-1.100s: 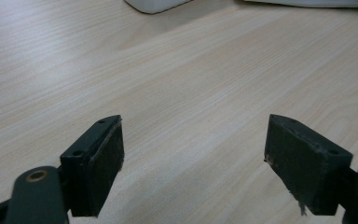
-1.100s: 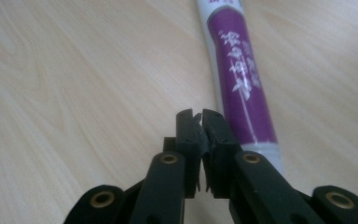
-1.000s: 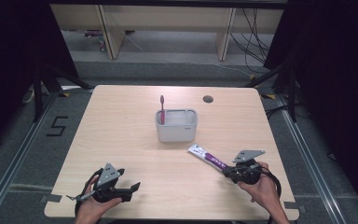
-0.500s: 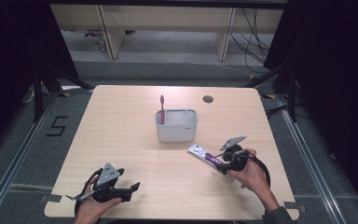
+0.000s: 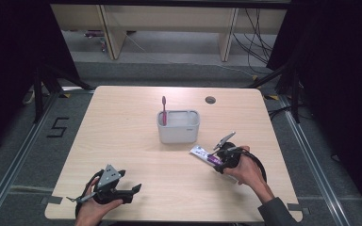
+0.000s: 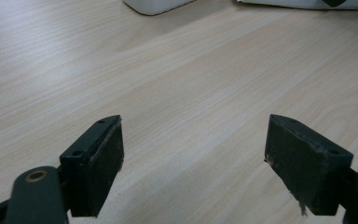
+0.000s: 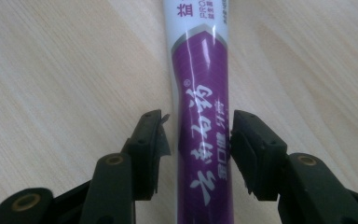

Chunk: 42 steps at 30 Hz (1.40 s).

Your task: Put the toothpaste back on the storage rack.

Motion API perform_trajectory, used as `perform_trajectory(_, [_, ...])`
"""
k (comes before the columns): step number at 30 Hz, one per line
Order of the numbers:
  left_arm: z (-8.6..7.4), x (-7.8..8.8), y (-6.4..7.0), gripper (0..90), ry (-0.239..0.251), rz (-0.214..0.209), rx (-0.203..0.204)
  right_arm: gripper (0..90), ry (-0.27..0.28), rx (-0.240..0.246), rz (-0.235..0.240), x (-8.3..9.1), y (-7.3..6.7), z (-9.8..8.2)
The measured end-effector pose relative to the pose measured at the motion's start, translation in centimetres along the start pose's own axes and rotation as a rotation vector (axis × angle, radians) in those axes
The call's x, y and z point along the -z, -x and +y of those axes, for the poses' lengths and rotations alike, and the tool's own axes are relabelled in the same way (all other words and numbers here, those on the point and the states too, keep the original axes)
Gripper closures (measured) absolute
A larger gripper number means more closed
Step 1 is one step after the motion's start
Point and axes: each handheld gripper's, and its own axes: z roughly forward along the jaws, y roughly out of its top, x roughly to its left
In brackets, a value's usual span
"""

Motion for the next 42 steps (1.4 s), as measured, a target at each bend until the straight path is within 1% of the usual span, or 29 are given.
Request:
perform_trajectory(2, [0.0, 0.0, 0.0, 19.2, 0.000, 0.000, -0.001, 54.9, -0.003, 0.005, 0.006, 0.0, 0.1, 0.1])
perform_trajectory(3, [0.0, 0.0, 0.1, 19.2, 0.004, 0.001, 0.001, 54.9, -0.010, -0.009, 0.006, -0.1, 0.0, 0.2])
perform_trajectory(4, [0.0, 0.0, 0.1, 19.2, 0.007, 0.000, 0.003, 55.4, -0.021, -0.005, 0.012, -0.3, 0.1, 0.4])
perform_trajectory(5, [0.0, 0.0, 0.1, 19.2, -0.003, 0.000, -0.006, 56.4, -0.050, -0.023, 0.015, -0.3, 0.1, 0.6])
perform_trajectory(6, [0.0, 0.0, 0.1, 19.2, -0.003, 0.000, -0.004, 56.8, -0.042, 0.004, 0.020, -0.5, 0.3, 0.7])
perform_trajectory(7, [0.0, 0.0, 0.1, 19.2, 0.001, 0.000, 0.000, 57.4, -0.051, 0.004, 0.018, -0.5, 0.3, 0.8])
perform_trajectory(8, [0.0, 0.0, 0.1, 19.1, 0.006, -0.001, 0.004, 57.9, -0.064, -0.010, 0.022, -0.5, 0.3, 0.9])
perform_trajectory(9, [0.0, 0.0, 0.0, 19.2, 0.002, -0.007, -0.007, 58.1, -0.067, 0.007, 0.026, -0.6, 0.5, 1.0])
perform_trajectory(10, [0.0, 0.0, 0.1, 19.1, 0.006, -0.005, -0.002, 58.7, -0.082, -0.004, 0.033, -0.6, 0.4, 1.1])
perform_trajectory(12, [0.0, 0.0, 0.0, 19.1, 0.005, -0.006, -0.002, 59.4, -0.086, -0.008, 0.030, -0.6, 0.4, 1.2])
perform_trajectory(14, [0.1, 0.0, 0.0, 19.2, 0.006, -0.007, 0.000, 61.4, -0.116, 0.027, 0.034, -0.9, 0.7, 1.5])
perform_trajectory(16, [0.0, 0.0, 0.0, 19.2, 0.005, -0.007, 0.000, 61.7, -0.134, 0.020, 0.036, -1.0, 0.7, 1.7])
perform_trajectory(17, [0.1, 0.0, 0.0, 19.2, 0.006, -0.007, -0.002, 61.8, -0.139, 0.032, 0.040, -1.2, 0.8, 1.9])
perform_trajectory(19, [0.1, 0.1, 0.1, 19.2, 0.004, -0.006, -0.003, 61.9, -0.165, 0.011, 0.037, -1.2, 0.6, 2.1])
perform_trajectory(20, [0.1, 0.1, 0.1, 19.2, 0.004, -0.006, -0.002, 62.0, -0.179, 0.048, 0.015, -1.3, 0.8, 2.2])
perform_trajectory(21, [0.1, 0.1, 0.0, 19.2, 0.002, -0.007, -0.004, 62.2, -0.170, 0.090, 0.017, -1.4, 1.1, 2.3])
perform_trajectory(22, [0.1, 0.1, 0.0, 19.2, 0.002, -0.007, -0.004, 62.2, -0.170, 0.090, 0.017, -1.4, 1.1, 2.3])
perform_trajectory(23, [0.1, 0.1, 0.1, 19.2, 0.002, -0.003, -0.003, 62.2, -0.194, 0.054, 0.005, -1.3, 0.7, 2.4])
perform_trajectory(24, [0.1, 0.1, 0.1, 19.2, 0.001, -0.002, -0.003, 62.4, -0.208, 0.047, 0.011, -1.3, 0.6, 2.5])
perform_trajectory(25, [0.1, 0.1, 0.1, 19.1, 0.002, -0.006, -0.004, 62.6, -0.206, 0.065, 0.023, -1.4, 0.9, 2.6])
perform_trajectory(26, [0.1, 0.1, 0.1, 19.2, 0.002, -0.006, -0.004, 62.6, -0.206, 0.065, 0.023, -1.4, 0.9, 2.6])
perform_trajectory(27, [0.1, 0.2, 0.1, 19.2, 0.003, -0.001, -0.006, 62.6, -0.230, 0.083, 0.019, -1.4, 1.0, 2.8])
perform_trajectory(30, [0.1, 0.1, 0.2, 19.2, 0.011, -0.003, 0.003, 62.7, -0.237, 0.069, 0.023, -1.5, 0.8, 3.0])
perform_trajectory(31, [0.1, 0.1, 0.1, 19.1, 0.007, -0.007, -0.007, 63.0, -0.240, 0.064, 0.025, -1.6, 0.7, 3.0])
perform_trajectory(33, [0.1, 0.1, 0.2, 19.2, 0.003, -0.004, -0.003, 63.1, -0.252, 0.062, 0.017, -1.5, 0.7, 3.1])
perform_trajectory(35, [0.1, 0.1, 0.2, 19.2, 0.004, -0.007, -0.006, 63.4, -0.278, 0.058, 0.026, -1.6, 0.6, 3.5])
perform_trajectory(37, [0.1, 0.0, 0.3, 19.2, 0.012, -0.010, 0.002, 63.9, -0.290, 0.073, 0.031, -1.6, 0.5, 3.7])
perform_trajectory(38, [0.1, 0.1, 0.3, 19.1, 0.004, -0.014, -0.006, 64.1, -0.297, 0.075, 0.034, -1.6, 0.5, 3.8])
perform_trajectory(42, [0.1, 0.1, 0.4, 19.2, 0.008, -0.016, -0.002, 65.1, -0.309, 0.071, 0.039, -1.6, 0.4, 3.9])
